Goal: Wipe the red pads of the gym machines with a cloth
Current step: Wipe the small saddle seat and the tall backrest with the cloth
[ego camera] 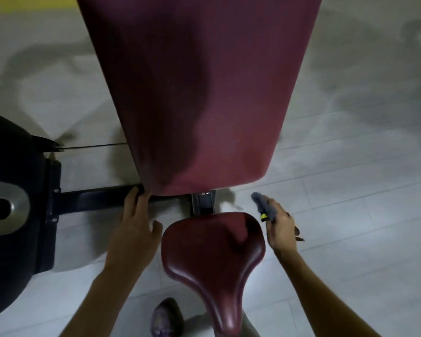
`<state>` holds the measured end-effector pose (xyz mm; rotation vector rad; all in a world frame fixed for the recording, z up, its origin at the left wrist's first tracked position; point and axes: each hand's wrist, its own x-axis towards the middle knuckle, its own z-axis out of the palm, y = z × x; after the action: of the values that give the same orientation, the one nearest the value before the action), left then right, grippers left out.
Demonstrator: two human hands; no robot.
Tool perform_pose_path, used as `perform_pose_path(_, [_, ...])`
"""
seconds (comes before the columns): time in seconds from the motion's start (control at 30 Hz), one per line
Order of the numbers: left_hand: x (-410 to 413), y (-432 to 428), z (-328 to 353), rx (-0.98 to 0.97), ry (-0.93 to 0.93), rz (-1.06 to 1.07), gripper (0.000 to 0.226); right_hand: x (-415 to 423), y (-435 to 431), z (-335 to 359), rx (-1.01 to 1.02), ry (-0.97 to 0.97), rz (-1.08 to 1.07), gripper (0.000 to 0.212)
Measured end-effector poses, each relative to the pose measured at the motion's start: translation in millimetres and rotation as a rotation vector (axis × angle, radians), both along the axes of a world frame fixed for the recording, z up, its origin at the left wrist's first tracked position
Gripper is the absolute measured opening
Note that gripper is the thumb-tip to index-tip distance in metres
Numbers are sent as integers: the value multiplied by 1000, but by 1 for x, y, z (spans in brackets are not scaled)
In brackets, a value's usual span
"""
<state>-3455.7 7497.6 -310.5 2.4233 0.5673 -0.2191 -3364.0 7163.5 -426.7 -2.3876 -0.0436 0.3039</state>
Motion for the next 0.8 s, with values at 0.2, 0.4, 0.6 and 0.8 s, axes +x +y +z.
perform_pose_path(0.2, [-73,-3,-23,-18,147,-155,57,-117,40,-32,-295,154,54,63])
perform_pose_path(0.4, [-126,9,-35,-30,143,-204,50,-221,49,-19,-239,62,12,101])
perform_pose_path(0.6, [-157,4,-44,-44,147,-196,43,-286,48,22,-328,-96,45,78])
perform_pose_path(0.8, [-174,5,-36,-93,277,-156,38,-200,96,37,-255,-76,-79,49])
